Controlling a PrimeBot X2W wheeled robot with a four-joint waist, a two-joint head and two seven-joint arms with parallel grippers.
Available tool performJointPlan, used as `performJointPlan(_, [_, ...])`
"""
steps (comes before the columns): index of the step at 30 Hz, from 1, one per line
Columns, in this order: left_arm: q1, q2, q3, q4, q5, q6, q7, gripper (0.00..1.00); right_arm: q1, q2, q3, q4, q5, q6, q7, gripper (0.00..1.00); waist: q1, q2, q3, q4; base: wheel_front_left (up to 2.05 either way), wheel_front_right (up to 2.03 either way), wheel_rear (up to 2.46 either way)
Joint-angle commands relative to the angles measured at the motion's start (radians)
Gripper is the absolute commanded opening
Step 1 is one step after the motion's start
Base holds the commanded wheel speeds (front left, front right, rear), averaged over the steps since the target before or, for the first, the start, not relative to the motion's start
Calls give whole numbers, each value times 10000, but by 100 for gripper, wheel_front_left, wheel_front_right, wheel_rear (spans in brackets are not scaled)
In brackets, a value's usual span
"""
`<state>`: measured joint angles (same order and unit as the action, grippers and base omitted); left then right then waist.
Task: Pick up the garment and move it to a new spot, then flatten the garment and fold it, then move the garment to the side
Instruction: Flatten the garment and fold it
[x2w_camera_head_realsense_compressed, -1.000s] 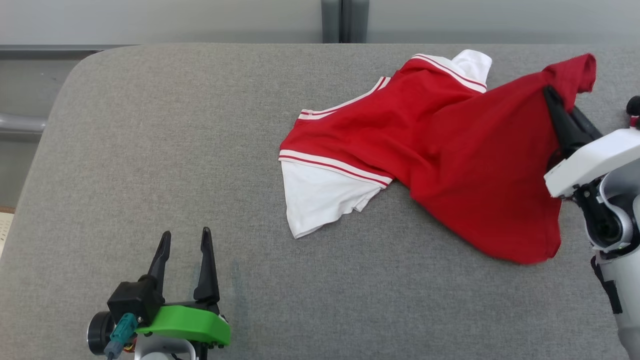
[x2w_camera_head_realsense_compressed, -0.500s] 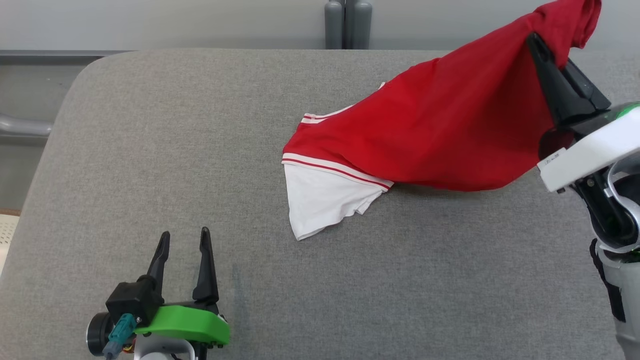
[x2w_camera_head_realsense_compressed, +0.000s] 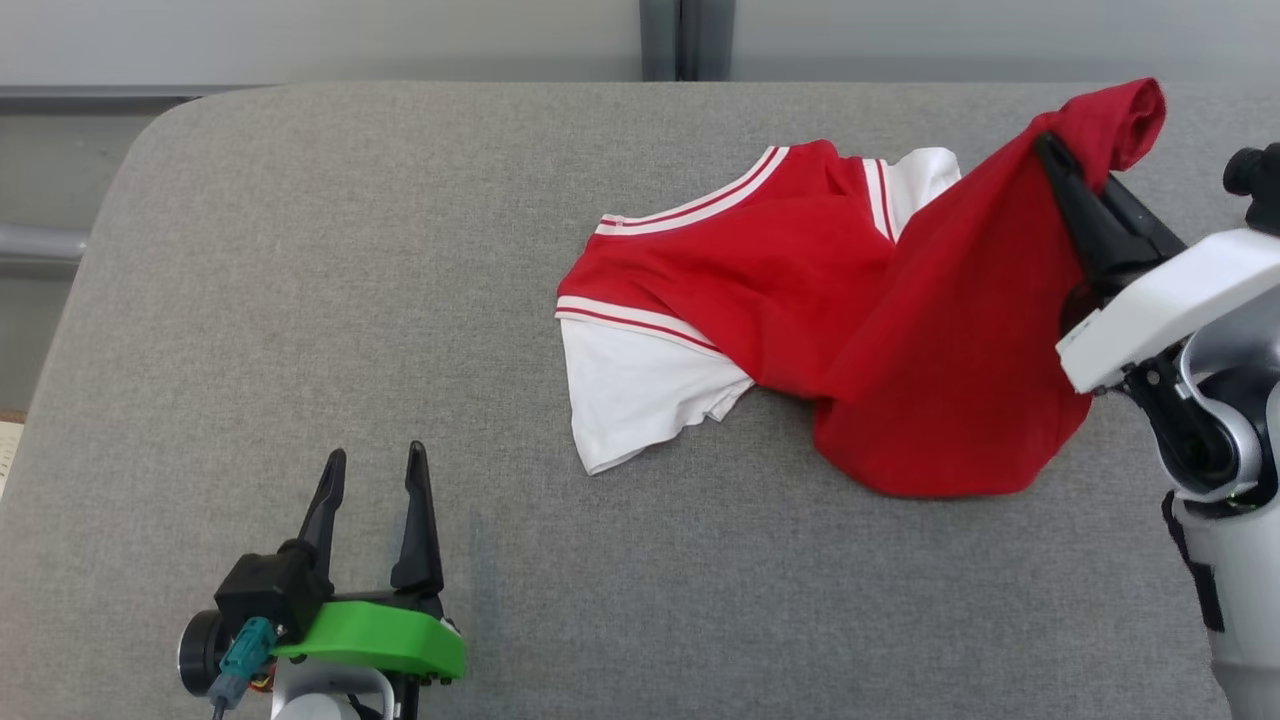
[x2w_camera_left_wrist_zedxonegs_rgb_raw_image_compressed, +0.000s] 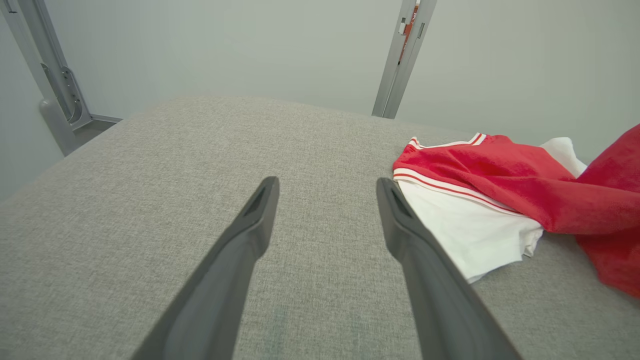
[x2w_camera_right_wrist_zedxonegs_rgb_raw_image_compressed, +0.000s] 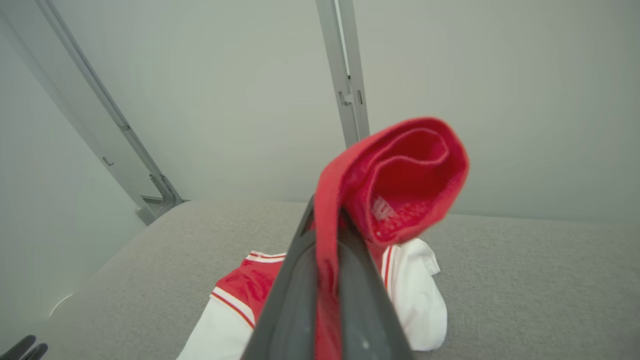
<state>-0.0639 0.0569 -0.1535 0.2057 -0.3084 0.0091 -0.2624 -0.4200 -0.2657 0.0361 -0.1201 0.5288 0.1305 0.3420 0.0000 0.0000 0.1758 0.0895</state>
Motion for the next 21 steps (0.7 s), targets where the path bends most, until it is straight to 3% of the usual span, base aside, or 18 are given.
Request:
performJointPlan(1, [-205, 26, -6, 2, 40, -23, -29, 100, -368, -74, -196, 559, -156, 3, -166, 0, 0, 0, 309, 194, 0, 0, 0])
performJointPlan(13, [-962, -18, -260, 101, 192, -206, -29, 100, -3647, -1103, -1725, 7100, -1844, 3, -2147, 0, 0, 0, 1774, 1373, 0, 0, 0])
performJointPlan(21, [-1241, -38, -347, -2, 267, -256, -29, 100, -5797, -1399, -2567, 9751, -3894, 3, -3731, 0, 0, 0, 2520, 1765, 0, 0, 0])
